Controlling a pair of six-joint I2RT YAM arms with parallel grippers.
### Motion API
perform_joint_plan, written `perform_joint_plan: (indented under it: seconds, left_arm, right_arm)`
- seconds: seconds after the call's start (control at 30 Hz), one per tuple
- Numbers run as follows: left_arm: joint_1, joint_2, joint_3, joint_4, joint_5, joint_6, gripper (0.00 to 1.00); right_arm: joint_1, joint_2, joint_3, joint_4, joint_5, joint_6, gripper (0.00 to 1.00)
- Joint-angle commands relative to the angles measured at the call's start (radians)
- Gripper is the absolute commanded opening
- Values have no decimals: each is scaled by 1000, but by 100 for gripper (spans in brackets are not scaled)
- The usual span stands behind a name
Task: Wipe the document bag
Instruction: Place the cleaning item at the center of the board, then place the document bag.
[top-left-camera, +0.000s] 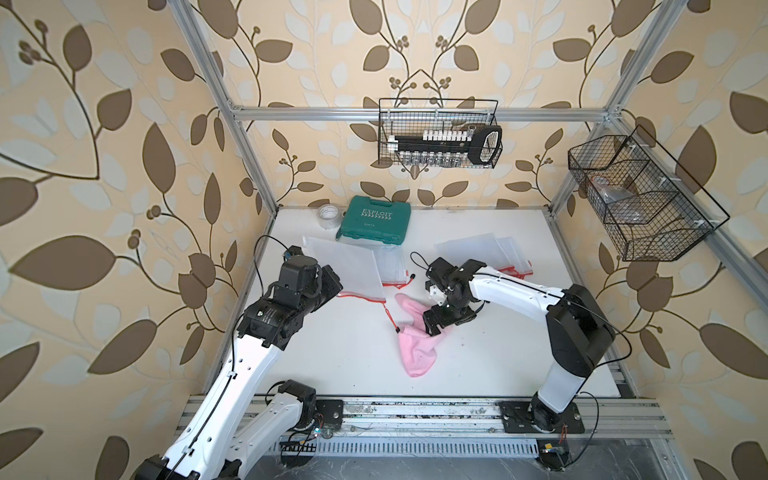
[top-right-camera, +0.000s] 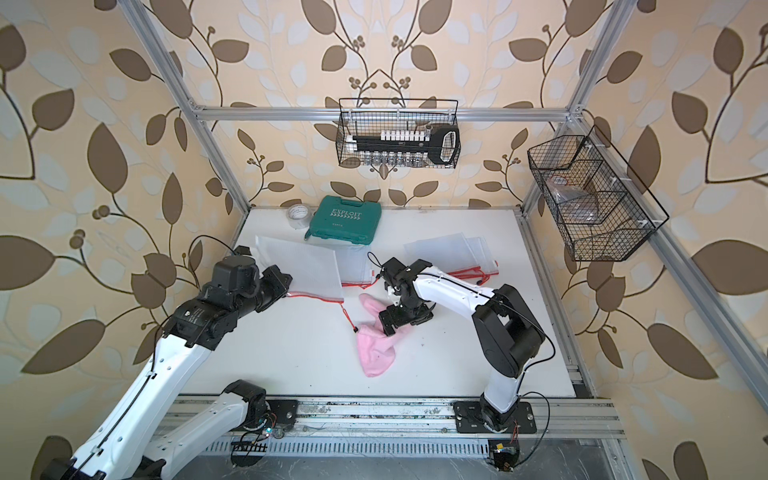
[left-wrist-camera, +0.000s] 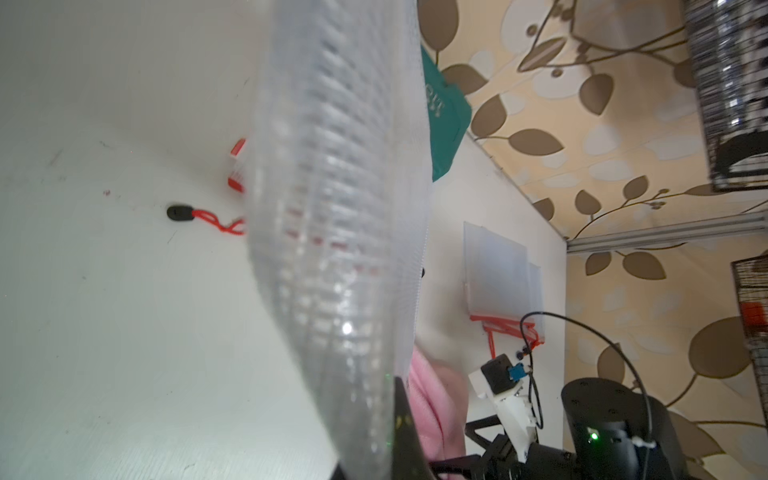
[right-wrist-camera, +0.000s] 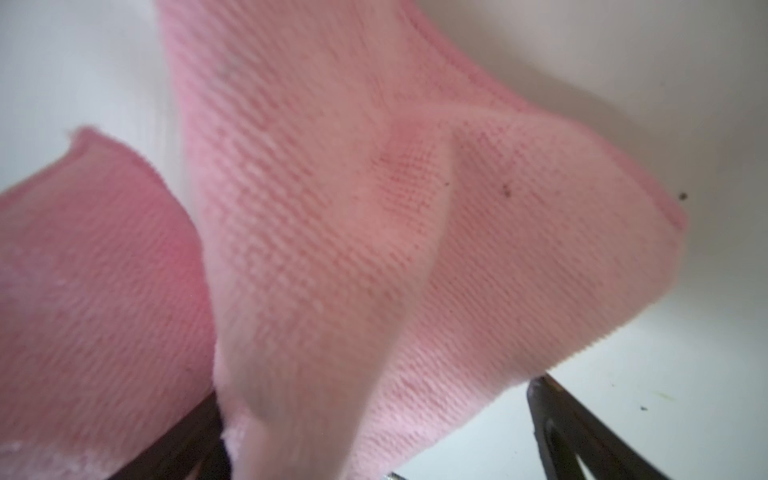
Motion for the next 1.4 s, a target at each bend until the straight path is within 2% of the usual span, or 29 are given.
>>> perform_joint_plan:
  seconds: [0.0,0.03,0.07,0.13,0.17,0.27,0.37,0.5,0.6,0.8,0.87,1.0,1.07,1.17,1.27,1.37]
  left_arm:
    - [7,10,9,-29,-27,49,0]
    - [7,10,0,-16,-15,47,0]
    - [7,8,-6,-14,-12,38,0]
    - [7,-9,-9,-12,-24,30,0]
    - [7,-23,-4,-18,-43,34,0]
    - [7,-66,66,-88,-148,85,0]
    - [7,-95,143,-127,-241,150,0]
    - [7,-94,182,-147,-272,200,0]
    - [7,-93,145,-99,-202,176,0]
    - [7,-76,61,49,-48,66,0]
    - [7,-63,61,79,-19,53,0]
    - [7,-41,67,124,28,32,0]
    - [7,-25,68,154,65,25,0]
    - [6,2,52,197,127,-20,0]
    - [6,10,12,265,173,-79,0]
    - [6,24,-6,302,211,-113,0]
  right_arm:
    - [-2,-1,-47,-16,-1,-7,97]
    - [-3,19,-54,-3,-17,-5,95]
    - [-2,40,-56,3,-26,-2,89]
    - [-1,57,-65,31,-10,15,69]
    - [-3,66,-71,40,9,26,68]
    - [-4,115,-81,10,101,32,74]
    - [-15,108,-104,9,147,35,90]
    - [-40,-39,-103,49,87,31,90]
    - [-39,-97,-27,3,13,12,98]
    - [-39,-97,112,-94,-92,-6,98]
    - [-39,-103,115,-85,-83,7,98]
    - [-81,-158,42,43,-201,46,98]
    - [-89,-150,59,25,-177,52,98]
    - [-100,-212,64,154,-213,91,98]
    - [-164,-170,78,273,-372,162,98]
    - [-199,-135,42,468,-497,260,98]
